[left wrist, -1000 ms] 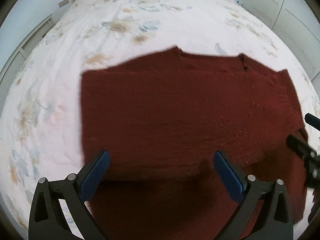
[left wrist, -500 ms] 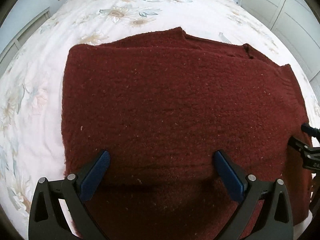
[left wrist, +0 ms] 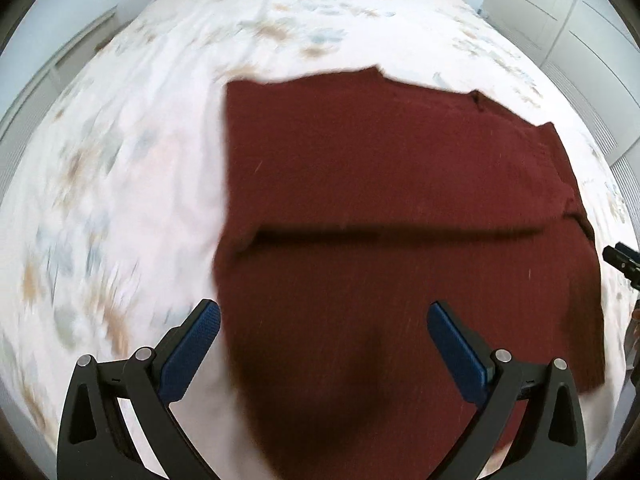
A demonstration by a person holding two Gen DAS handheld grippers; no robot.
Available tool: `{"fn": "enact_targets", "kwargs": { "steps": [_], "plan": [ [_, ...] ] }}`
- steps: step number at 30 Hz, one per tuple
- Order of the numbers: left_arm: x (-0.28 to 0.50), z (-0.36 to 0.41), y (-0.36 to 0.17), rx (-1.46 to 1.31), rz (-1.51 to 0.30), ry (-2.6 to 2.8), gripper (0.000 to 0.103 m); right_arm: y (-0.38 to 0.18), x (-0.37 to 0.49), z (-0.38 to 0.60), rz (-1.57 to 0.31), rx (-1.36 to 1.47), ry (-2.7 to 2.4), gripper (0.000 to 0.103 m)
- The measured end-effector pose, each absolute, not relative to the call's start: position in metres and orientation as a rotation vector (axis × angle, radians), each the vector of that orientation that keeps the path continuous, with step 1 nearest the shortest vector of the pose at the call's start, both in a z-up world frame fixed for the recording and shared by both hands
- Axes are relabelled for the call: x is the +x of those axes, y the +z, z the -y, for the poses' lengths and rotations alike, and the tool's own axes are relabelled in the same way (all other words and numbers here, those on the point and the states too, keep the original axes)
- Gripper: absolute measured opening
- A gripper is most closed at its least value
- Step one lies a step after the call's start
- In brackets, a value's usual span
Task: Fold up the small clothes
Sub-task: 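Grasp the sweater hem with both grippers and lift it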
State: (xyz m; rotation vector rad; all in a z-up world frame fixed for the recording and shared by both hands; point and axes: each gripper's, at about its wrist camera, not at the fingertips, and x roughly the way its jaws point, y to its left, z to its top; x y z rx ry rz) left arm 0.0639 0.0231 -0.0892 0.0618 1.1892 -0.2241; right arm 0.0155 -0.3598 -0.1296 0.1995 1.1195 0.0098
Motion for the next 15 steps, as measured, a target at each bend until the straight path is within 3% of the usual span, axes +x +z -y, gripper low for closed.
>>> {"fn": "enact_targets", "kwargs": {
  "steps": [12,15],
  "plan": [
    [-0.019,-0.049,-0.135,0.049,-1.346,-0.169,0.102,-0.169,-0.065,0.369,-1.247,0.207,0.007,0.103],
    [-0.028,-0.041,-0.143,0.04,-1.359,-0.189,0.102,-0.172,-0.07,0.361,-1.264,0.217,0.044,0.098]
  ]
}}
